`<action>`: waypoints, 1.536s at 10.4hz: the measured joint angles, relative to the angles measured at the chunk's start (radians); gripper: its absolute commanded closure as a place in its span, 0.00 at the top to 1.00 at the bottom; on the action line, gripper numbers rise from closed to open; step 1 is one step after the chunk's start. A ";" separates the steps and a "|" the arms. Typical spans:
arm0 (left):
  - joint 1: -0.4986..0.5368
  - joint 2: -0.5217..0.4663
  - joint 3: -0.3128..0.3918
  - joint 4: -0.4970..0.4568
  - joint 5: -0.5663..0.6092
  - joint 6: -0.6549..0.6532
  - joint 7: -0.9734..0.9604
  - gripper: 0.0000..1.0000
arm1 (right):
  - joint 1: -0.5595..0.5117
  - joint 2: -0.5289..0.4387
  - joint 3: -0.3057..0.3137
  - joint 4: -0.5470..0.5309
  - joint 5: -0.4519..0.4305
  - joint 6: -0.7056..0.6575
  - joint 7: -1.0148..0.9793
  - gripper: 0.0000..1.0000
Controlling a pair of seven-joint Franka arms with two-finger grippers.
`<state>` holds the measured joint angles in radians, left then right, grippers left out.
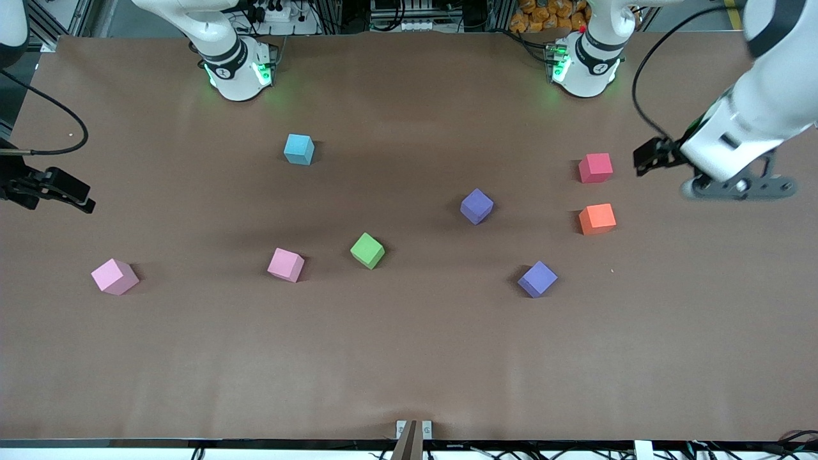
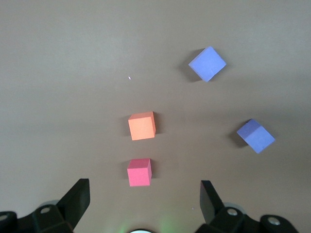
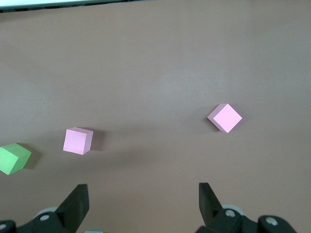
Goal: Arrange blocks into number 1
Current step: 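Reach pink with the right gripper while the left gripper reaches orange, then grasp the orange block with the left gripper while the right gripper grasps pink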
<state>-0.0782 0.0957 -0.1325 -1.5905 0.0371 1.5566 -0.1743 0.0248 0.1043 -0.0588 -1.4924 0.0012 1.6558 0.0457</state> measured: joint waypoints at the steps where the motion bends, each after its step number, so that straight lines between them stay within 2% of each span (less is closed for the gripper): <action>1: 0.000 0.004 0.000 -0.082 0.000 0.080 -0.012 1.00 | 0.008 0.009 0.003 -0.005 0.000 0.000 0.000 1.00; 3: 0.003 0.014 0.002 -0.263 0.000 0.244 -0.026 1.00 | 0.025 0.039 0.007 -0.026 0.026 0.007 0.003 1.00; 5: 0.006 0.019 0.005 -0.450 0.046 0.425 -0.033 1.00 | 0.038 0.092 0.008 -0.052 0.092 0.060 0.065 1.00; 7: 0.026 0.035 0.005 -0.563 0.075 0.522 -0.049 1.00 | 0.057 0.156 0.008 -0.065 0.119 0.101 0.197 1.00; 9: 0.043 0.081 0.007 -0.582 0.082 0.573 -0.049 1.00 | 0.087 0.216 0.009 -0.067 0.161 0.144 0.317 1.00; 12: 0.076 0.156 0.008 -0.587 0.105 0.664 -0.054 1.00 | 0.170 0.288 0.008 -0.076 0.164 0.198 0.420 1.00; 16: 0.082 0.219 0.006 -0.592 0.106 0.707 -0.114 1.00 | 0.278 0.344 -0.015 -0.167 0.164 0.311 0.475 1.00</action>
<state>0.0036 0.3142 -0.1267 -2.1825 0.1432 2.2636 -0.2885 0.3025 0.4482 -0.0735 -1.6594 0.1656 1.9671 0.5206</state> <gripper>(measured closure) 0.000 0.000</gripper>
